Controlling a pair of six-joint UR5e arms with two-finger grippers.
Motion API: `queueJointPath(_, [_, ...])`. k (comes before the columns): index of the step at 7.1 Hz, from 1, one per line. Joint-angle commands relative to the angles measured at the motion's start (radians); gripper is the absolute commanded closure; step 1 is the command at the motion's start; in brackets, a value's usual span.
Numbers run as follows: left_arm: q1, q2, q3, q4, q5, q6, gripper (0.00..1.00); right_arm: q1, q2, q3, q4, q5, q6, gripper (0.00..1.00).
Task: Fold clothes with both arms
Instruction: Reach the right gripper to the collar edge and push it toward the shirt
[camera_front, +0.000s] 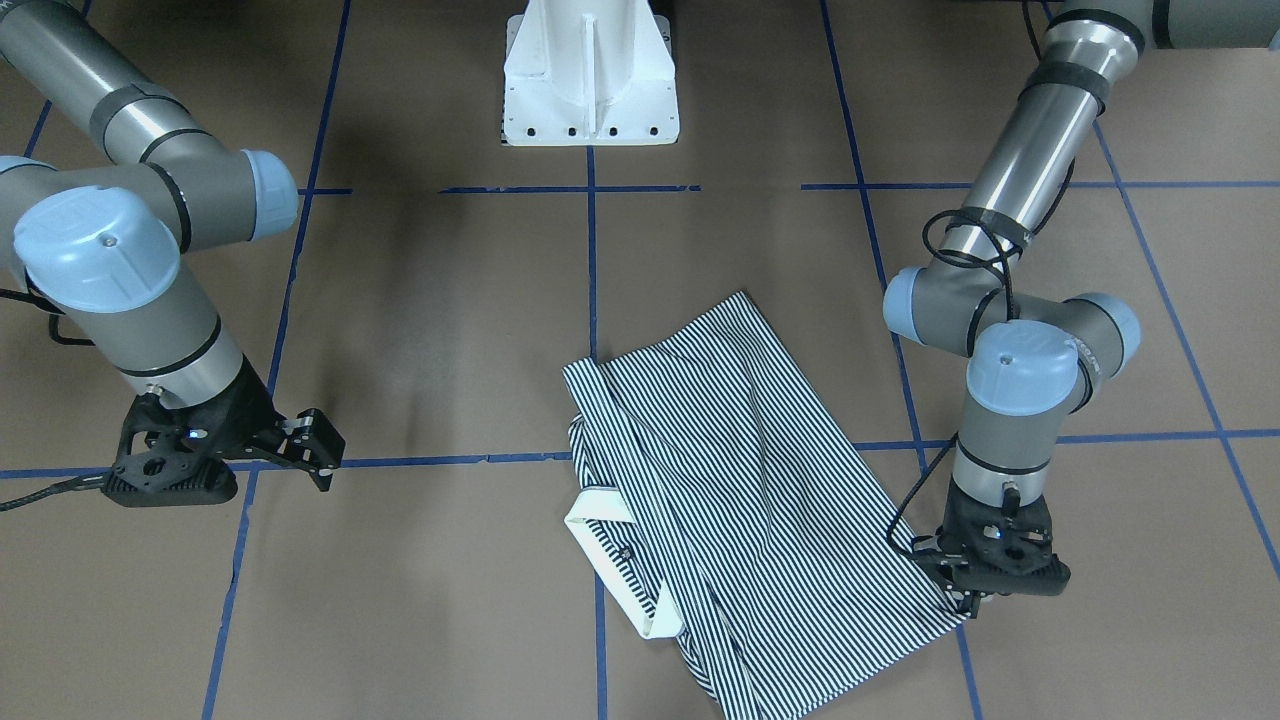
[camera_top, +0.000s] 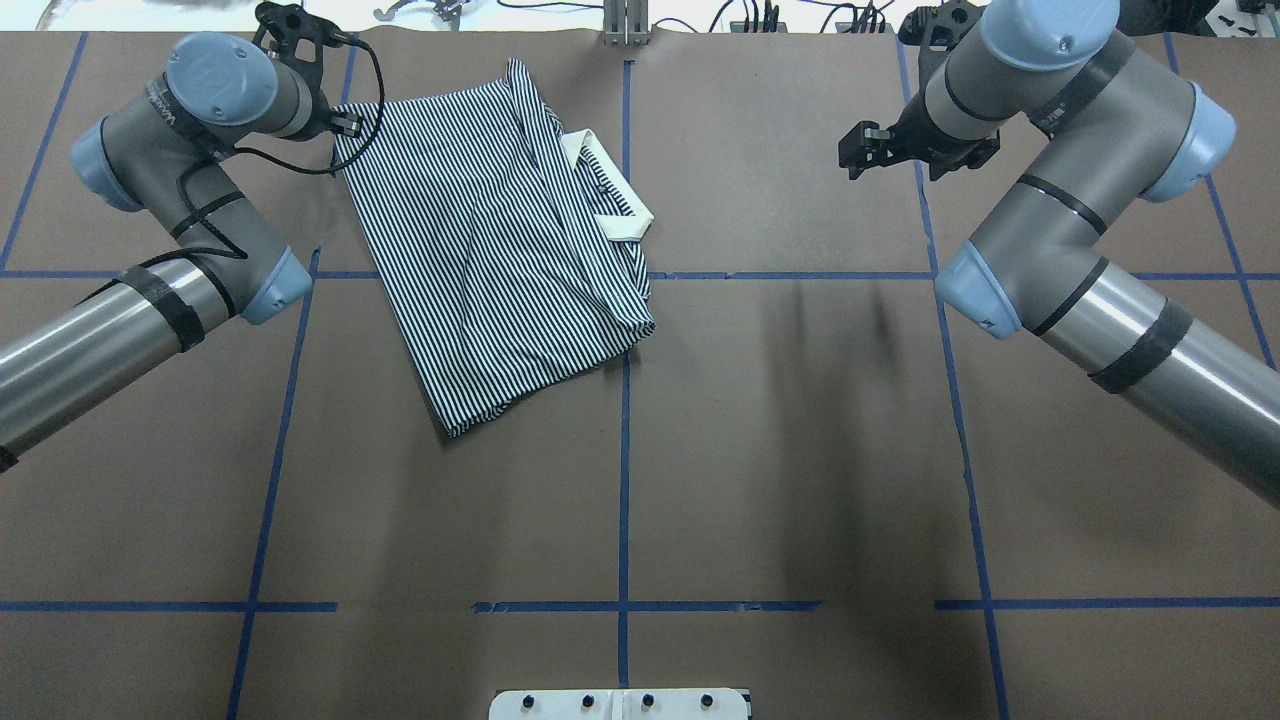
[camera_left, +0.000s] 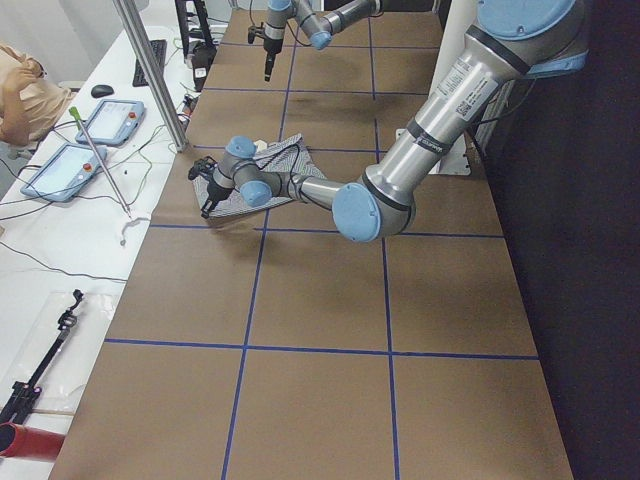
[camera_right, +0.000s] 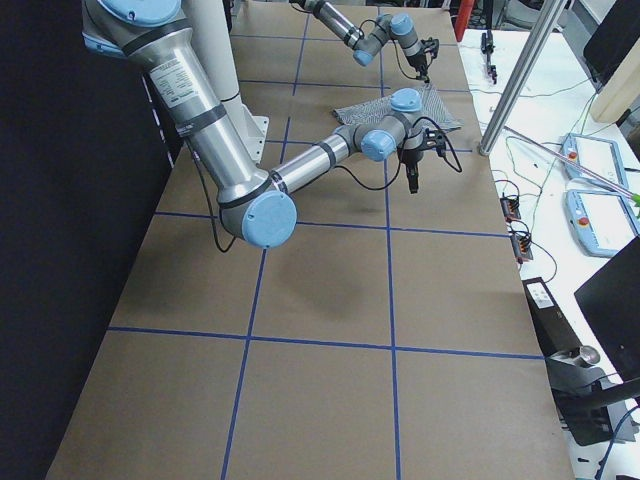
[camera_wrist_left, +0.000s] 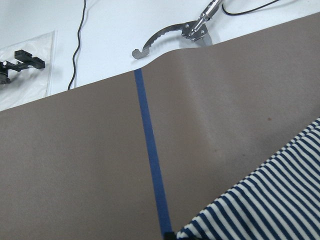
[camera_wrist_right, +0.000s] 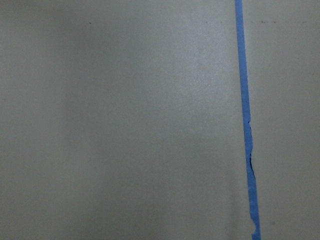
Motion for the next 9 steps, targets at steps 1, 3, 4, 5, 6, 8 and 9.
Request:
queueJointPath(1, [-0.007,0.035,-0.006,-0.055,0.002,0.034,0.0,-0.083,0.068,-0.002,0.001,-0.057,0.199,0.01])
queueJointPath(3, [-0.019,0.051,-0.036,-0.081,-0.007,0.075,0.0,-0.198,0.177,-0.036,0.004,-0.261,0.562,0.19])
queueJointPath(4, [-0.02,0.071,-0.075,-0.079,-0.007,0.074,0.0,-0.244,0.252,-0.15,0.076,-0.338,0.681,0.26])
queueJointPath(5, [-0.02,0.082,-0.085,-0.079,-0.007,0.074,0.0,-0.272,0.337,-0.318,0.212,-0.402,0.759,0.26])
queueJointPath(6, [-0.02,0.082,-0.085,-0.079,-0.007,0.071,0.0,-0.294,0.4,-0.438,0.269,-0.445,0.792,0.28])
queueJointPath(8, [-0.02,0.083,-0.085,-0.079,-0.007,0.065,0.0,-0.309,0.422,-0.507,0.27,-0.464,0.794,0.33])
queueJointPath(9, [-0.02,0.083,-0.085,-0.079,-0.007,0.065,0.0,-0.312,0.435,-0.534,0.271,-0.466,0.8,0.34])
